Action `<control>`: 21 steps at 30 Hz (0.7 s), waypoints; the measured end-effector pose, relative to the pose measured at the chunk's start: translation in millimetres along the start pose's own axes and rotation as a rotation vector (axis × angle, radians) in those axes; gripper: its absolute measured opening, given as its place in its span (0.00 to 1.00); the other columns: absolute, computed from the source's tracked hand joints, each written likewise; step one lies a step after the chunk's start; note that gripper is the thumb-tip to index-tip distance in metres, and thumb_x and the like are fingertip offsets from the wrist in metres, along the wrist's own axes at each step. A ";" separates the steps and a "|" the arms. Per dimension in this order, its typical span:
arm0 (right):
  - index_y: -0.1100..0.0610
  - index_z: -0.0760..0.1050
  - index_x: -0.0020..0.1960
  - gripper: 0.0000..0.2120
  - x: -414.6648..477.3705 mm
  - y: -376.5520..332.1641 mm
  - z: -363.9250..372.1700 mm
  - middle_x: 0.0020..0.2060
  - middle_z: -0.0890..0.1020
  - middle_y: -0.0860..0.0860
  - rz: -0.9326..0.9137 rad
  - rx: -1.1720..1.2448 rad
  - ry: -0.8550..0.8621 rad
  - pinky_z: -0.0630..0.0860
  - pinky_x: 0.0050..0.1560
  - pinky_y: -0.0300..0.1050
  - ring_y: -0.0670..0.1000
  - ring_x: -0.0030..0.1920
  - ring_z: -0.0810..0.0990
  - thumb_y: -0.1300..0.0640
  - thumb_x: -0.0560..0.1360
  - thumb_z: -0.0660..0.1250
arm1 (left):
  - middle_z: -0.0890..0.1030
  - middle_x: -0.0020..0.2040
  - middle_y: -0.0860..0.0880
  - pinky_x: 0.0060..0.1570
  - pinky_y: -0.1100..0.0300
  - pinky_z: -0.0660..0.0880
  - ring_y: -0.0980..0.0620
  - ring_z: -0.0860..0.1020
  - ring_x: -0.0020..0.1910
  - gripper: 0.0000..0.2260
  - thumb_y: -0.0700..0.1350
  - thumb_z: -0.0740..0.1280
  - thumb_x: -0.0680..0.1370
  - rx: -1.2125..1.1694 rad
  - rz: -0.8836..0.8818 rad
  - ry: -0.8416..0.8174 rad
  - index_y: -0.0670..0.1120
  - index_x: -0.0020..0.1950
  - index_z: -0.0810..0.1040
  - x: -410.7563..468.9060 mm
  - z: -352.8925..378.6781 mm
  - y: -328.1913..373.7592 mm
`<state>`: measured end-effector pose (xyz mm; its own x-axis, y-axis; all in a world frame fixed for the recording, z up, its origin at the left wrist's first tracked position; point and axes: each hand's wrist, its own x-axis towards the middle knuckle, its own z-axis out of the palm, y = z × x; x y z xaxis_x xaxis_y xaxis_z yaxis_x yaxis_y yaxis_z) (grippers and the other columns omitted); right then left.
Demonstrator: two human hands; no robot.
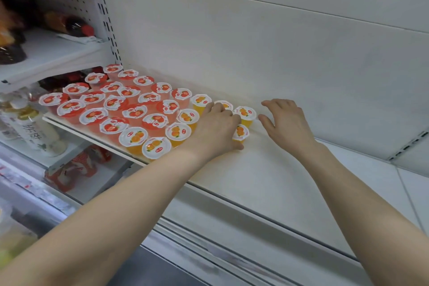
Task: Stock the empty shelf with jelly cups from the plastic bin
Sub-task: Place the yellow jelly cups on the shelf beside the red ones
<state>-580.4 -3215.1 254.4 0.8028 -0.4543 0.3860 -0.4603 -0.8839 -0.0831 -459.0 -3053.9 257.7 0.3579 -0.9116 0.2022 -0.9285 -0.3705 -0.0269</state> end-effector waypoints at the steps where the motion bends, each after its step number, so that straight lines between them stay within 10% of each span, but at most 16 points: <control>1: 0.57 0.75 0.66 0.18 0.0 -0.8 -1.0 0.62 0.79 0.55 0.002 -0.001 0.000 0.69 0.59 0.55 0.60 0.65 0.72 0.51 0.79 0.64 | 0.79 0.61 0.48 0.69 0.47 0.60 0.44 0.69 0.65 0.29 0.66 0.67 0.71 0.008 0.001 0.001 0.51 0.67 0.74 0.3 0.2 0.1; 21: 0.59 0.75 0.64 0.20 5.1 -140.9 -23.2 0.58 0.80 0.57 -0.201 -0.042 0.096 0.72 0.56 0.56 0.62 0.60 0.74 0.49 0.78 0.59 | 0.78 0.63 0.46 0.62 0.50 0.69 0.43 0.73 0.63 0.21 0.58 0.62 0.79 -0.120 -0.059 0.289 0.47 0.66 0.76 -94.5 -45.8 -106.9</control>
<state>-520.2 -3090.3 289.4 0.8412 -0.2556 0.4765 -0.3121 -0.9491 0.0417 -398.1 -2920.1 286.3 0.3844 -0.7947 0.4698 -0.9182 -0.3818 0.1055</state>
